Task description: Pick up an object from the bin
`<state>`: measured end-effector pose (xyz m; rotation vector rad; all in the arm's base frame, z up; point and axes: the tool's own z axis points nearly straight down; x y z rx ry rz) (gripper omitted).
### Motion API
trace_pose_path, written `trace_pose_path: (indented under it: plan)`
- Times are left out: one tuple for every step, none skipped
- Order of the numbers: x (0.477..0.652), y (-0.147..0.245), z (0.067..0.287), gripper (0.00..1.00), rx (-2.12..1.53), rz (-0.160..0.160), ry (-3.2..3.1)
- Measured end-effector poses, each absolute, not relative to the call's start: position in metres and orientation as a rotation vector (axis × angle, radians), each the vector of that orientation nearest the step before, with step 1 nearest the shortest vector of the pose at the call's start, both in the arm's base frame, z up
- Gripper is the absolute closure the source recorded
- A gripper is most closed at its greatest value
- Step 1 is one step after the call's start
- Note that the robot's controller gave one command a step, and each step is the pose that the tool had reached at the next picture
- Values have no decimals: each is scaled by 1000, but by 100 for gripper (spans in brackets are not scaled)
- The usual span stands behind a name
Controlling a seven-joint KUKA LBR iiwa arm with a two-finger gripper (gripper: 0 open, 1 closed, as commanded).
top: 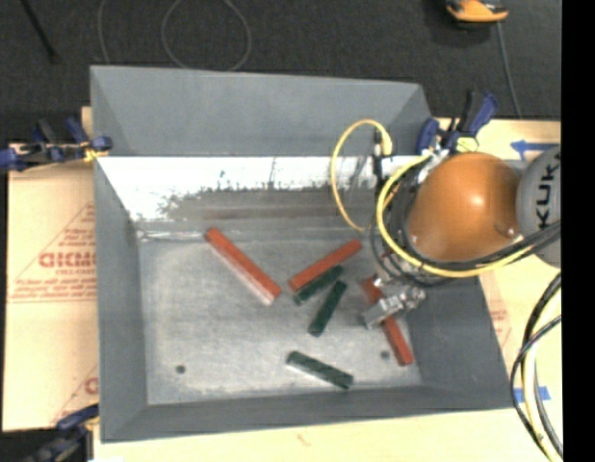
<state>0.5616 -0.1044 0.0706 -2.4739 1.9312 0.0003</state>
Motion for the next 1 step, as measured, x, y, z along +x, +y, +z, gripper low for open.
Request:
trace_pose_path:
  plan:
    - [563, -105, 96, 100, -2465, -4, 1944]
